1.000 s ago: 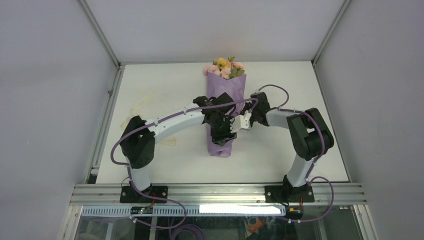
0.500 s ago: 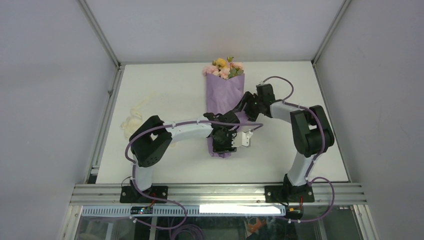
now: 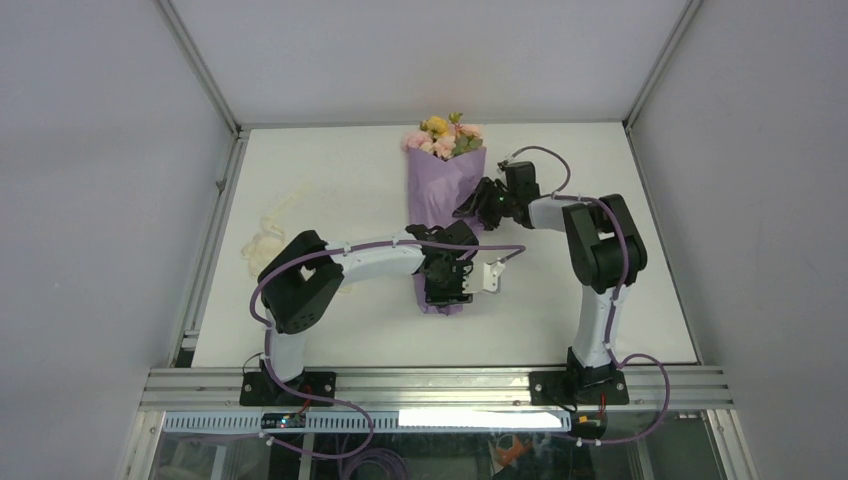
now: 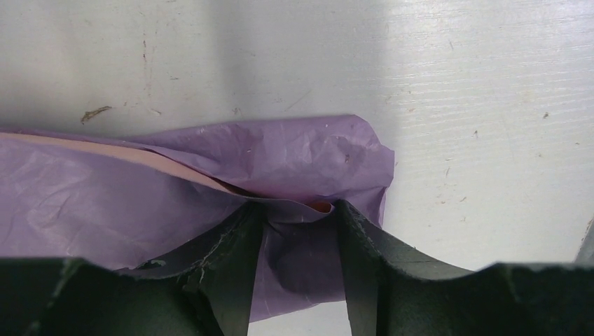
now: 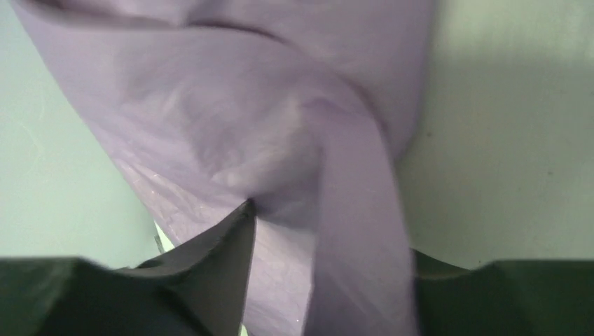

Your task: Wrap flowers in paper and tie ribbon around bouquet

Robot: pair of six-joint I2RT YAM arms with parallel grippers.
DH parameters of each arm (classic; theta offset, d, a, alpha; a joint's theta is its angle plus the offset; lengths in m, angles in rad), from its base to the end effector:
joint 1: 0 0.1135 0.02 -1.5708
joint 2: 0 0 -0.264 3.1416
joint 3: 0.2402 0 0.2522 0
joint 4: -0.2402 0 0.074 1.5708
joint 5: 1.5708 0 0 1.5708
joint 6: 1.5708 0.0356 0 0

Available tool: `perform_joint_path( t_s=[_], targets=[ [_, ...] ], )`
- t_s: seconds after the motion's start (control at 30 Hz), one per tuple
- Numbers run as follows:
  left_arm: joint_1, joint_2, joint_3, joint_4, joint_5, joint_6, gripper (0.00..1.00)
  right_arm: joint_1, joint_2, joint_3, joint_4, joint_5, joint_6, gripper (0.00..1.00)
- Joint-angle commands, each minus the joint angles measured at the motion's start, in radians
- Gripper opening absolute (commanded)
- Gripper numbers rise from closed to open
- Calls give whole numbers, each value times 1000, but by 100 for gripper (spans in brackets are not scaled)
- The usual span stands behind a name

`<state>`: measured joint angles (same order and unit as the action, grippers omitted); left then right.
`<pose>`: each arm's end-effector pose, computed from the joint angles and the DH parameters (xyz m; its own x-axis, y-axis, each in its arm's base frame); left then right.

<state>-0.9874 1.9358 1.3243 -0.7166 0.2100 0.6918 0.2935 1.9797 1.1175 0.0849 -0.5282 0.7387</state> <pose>0.2006 -0.3174 0.1630 0.1265 0.9409 -0.3142 0.9910 -0.1341 -0.0025 0.3821 0.1342 0.1353 -0.8962 0.3367 -0.2890 0.0131 0.6711 0.7413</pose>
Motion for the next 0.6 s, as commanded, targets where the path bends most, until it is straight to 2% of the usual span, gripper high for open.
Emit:
perform_joint_path(
  t_s=[0.0, 0.1, 0.13, 0.23, 0.37, 0.5, 0.57],
  targets=[
    [10, 35, -40, -11, 13, 30, 44, 10, 63, -47, 54, 44, 36, 34],
    [22, 27, -15, -46, 30, -1, 44, 9, 39, -69, 65, 68, 42, 4],
    [32, 22, 15, -85, 45, -21, 43, 9, 30, -72, 63, 73, 42, 0],
    [81, -14, 163, -226, 144, -124, 45, 9, 5, -73, 51, 78, 41, 0],
    [193, -129, 341, -383, 312, -257, 60, 10, -38, -65, -5, 112, 21, 0],
    [372, -269, 329, -439, 327, -284, 71, 22, -63, -46, -92, 127, -25, 0],
    [505, -295, 276, -473, 274, -234, 72, 33, -73, -44, -133, 127, -25, 0]
  ],
)
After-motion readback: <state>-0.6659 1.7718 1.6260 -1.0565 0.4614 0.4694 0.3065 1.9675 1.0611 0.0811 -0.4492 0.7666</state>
